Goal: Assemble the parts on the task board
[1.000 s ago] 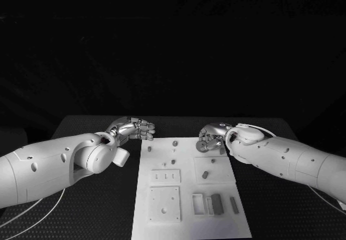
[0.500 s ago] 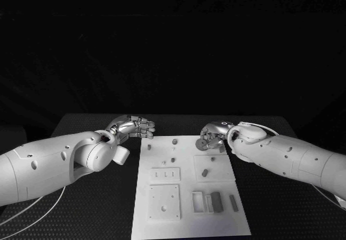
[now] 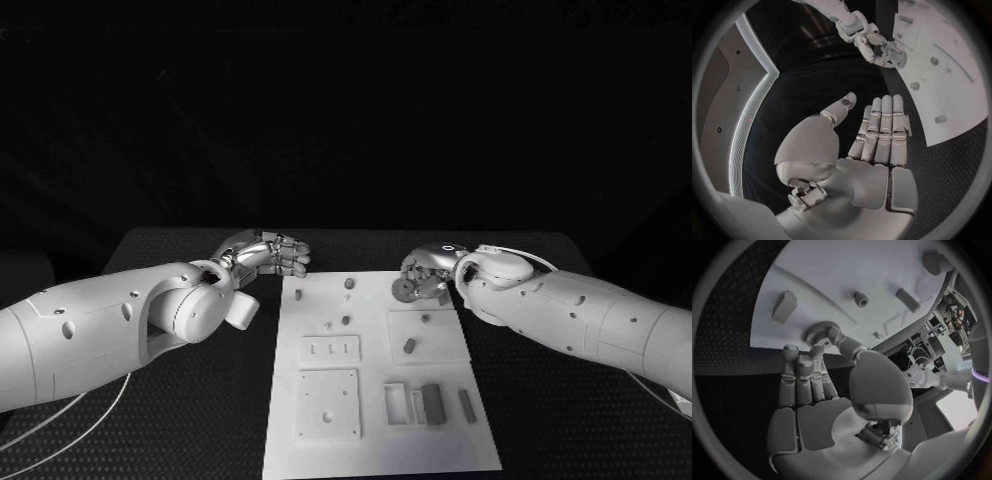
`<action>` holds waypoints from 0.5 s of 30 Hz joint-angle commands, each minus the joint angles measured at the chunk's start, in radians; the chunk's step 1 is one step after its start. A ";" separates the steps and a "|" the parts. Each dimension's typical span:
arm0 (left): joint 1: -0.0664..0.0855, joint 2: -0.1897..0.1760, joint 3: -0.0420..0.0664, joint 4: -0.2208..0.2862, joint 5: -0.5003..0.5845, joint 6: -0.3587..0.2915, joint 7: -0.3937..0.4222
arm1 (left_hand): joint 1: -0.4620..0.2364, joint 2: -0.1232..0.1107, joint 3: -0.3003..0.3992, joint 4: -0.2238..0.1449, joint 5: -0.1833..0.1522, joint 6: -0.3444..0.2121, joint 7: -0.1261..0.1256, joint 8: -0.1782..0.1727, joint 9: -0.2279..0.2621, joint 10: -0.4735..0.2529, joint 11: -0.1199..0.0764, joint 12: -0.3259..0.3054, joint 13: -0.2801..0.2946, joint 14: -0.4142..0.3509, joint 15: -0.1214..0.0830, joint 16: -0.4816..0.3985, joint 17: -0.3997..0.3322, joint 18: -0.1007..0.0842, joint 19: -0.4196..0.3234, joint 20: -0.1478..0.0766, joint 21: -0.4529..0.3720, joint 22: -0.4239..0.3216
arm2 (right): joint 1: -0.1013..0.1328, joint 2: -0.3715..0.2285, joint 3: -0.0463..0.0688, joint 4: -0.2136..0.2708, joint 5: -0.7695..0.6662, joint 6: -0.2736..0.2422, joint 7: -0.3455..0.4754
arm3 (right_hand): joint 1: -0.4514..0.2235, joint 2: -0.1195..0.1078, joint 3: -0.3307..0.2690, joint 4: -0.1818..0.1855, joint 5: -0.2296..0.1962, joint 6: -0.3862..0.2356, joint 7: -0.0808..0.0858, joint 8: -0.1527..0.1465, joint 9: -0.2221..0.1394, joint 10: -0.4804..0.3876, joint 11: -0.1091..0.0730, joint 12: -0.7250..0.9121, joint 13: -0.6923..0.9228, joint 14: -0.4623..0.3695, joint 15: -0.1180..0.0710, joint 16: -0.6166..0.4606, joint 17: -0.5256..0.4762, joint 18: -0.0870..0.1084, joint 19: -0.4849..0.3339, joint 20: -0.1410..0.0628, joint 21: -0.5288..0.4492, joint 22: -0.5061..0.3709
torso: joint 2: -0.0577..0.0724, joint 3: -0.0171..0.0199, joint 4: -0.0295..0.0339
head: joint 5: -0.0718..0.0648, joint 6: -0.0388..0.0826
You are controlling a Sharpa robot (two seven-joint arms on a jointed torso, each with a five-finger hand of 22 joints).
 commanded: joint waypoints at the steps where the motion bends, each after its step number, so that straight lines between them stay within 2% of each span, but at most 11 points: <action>1: 0.001 0.002 0.001 0.002 -0.003 0.005 0.007 | -0.002 0.000 -0.002 0.000 0.003 -0.003 0.003 -0.004 -0.001 0.002 0.003 -0.004 0.001 -0.002 0.007 -0.004 0.001 0.000 -0.009 0.000 -0.004 0.001 | -0.005 0.004 -0.003 -0.002 -0.016 0.024 0.008 | -0.005 0.014 0.000 -0.004 -0.004 0.017 0.002 0.006 0.002 -0.005 -0.003 0.008 -0.002 -0.007 -0.003 0.004 -0.001 0.013 -0.001 0.000 0.005 0.020 | 0.000 -0.0002 0.0005 | -0.002 -0.001; 8: 0.001 0.003 0.001 -0.001 -0.003 0.006 0.007 | -0.002 0.000 -0.002 0.000 0.003 -0.003 0.003 -0.004 -0.001 0.002 0.003 -0.004 0.002 -0.002 0.007 -0.004 0.002 0.000 -0.009 0.000 -0.004 0.001 | -0.007 0.007 -0.003 -0.011 -0.027 0.017 0.005 | -0.009 0.038 -0.001 -0.008 -0.004 0.058 -0.010 0.028 0.011 0.001 -0.015 0.022 -0.004 -0.002 -0.013 0.015 -0.001 0.013 0.002 -0.001 0.014 0.021 | 0.001 -0.0007 0.0006 | -0.003 -0.003; 15: 0.001 0.006 0.001 -0.001 -0.003 0.008 0.007 | -0.002 0.000 -0.002 0.000 0.003 -0.003 0.003 -0.004 -0.001 0.002 0.003 -0.004 0.002 -0.002 0.007 -0.004 0.002 0.000 -0.009 0.000 -0.004 0.002 | -0.010 0.015 -0.003 -0.011 -0.037 0.006 -0.003 | -0.035 0.033 -0.007 0.007 -0.004 0.081 -0.019 0.039 0.015 0.006 -0.023 0.032 -0.007 0.002 -0.021 0.023 0.000 0.013 0.006 -0.004 0.022 0.020 | 0.002 -0.0004 0.0002 | -0.005 -0.005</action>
